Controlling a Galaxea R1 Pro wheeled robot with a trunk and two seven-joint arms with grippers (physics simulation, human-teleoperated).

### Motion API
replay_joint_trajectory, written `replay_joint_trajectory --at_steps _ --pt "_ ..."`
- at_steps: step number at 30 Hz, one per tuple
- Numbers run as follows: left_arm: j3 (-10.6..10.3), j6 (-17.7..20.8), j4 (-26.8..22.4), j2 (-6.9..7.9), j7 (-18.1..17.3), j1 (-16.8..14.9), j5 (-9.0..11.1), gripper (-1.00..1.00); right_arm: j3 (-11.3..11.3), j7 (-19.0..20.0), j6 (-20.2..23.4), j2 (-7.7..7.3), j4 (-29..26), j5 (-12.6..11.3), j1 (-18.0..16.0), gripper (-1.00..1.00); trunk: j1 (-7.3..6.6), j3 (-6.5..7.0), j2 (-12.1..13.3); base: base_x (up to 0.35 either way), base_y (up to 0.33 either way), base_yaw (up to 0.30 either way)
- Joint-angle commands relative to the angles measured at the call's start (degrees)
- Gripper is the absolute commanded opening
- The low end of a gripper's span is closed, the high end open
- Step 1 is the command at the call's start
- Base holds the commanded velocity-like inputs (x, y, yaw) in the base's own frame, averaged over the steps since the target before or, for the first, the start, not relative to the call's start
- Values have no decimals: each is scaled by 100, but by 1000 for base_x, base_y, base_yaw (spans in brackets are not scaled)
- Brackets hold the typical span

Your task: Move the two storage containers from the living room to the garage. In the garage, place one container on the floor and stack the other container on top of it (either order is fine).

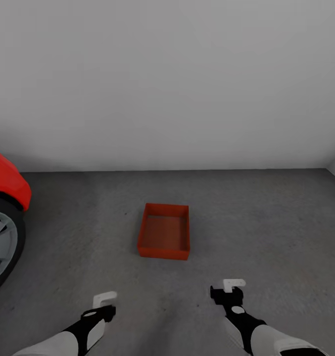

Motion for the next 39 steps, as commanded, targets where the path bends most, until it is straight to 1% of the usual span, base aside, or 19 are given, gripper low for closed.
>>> replay_joint_trajectory --at_steps 1,2,5,6,8,10,19,24,26,30,33,34,36,37,39 --pt "-16 -17 53 51 11 -3 55 100 43 -34 -2 -55 7 13 -4 100 0 -4 -3 0 0 0" --pt "-16 -35 227 183 2 -3 126 100 41 -48 8 -178 13 5 -7 100 0 -4 -3 0 0 0" --pt "-16 -46 311 238 -1 -3 276 100 41 -56 34 -234 27 5 -8 100 0 -4 -3 0 0 0" --pt "-16 -48 333 250 -2 -3 356 100 41 -55 48 -250 66 2 5 100 0 -4 -3 0 0 0" --pt "-16 -51 352 259 0 -3 448 100 40 -49 45 -267 214 4 14 100 0 -4 -3 0 0 0" --pt "-16 -49 362 263 4 -3 498 100 40 -43 37 -275 342 7 7 100 0 -4 -3 0 0 0" --pt "-15 5 372 264 10 23 556 100 60 -6 65 -285 459 65 -33 100 0 -4 -3 0 0 0" --pt "-15 10 372 273 12 245 558 100 66 -1 73 -286 466 68 32 100 0 -4 -3 0 0 0" --pt "-15 12 372 278 16 325 558 100 66 0 75 -291 466 69 147 100 0 -4 -3 0 0 0" --pt "-15 10 372 299 18 401 558 100 77 0 82 -348 467 69 517 100 0 -4 -3 0 0 0" --pt "-15 -19 372 379 0 487 556 100 85 3 85 -391 467 69 1079 100 0 -4 -3 0 0 0" --pt "-15 -28 372 396 -9 568 557 100 88 7 85 -412 467 69 1279 100 0 -4 -3 0 0 0" --pt "-15 -36 372 405 -15 664 556 100 90 19 85 -429 467 69 1450 100 0 -4 -3 0 0 0" --pt "-15 -44 372 404 -21 812 554 100 91 41 95 -455 467 71 1628 100 0 -4 -3 0 0 0" --pt "-15 -55 372 372 -30 1079 551 100 93 59 194 -491 467 72 1763 100 0 -4 -3 0 0 0"
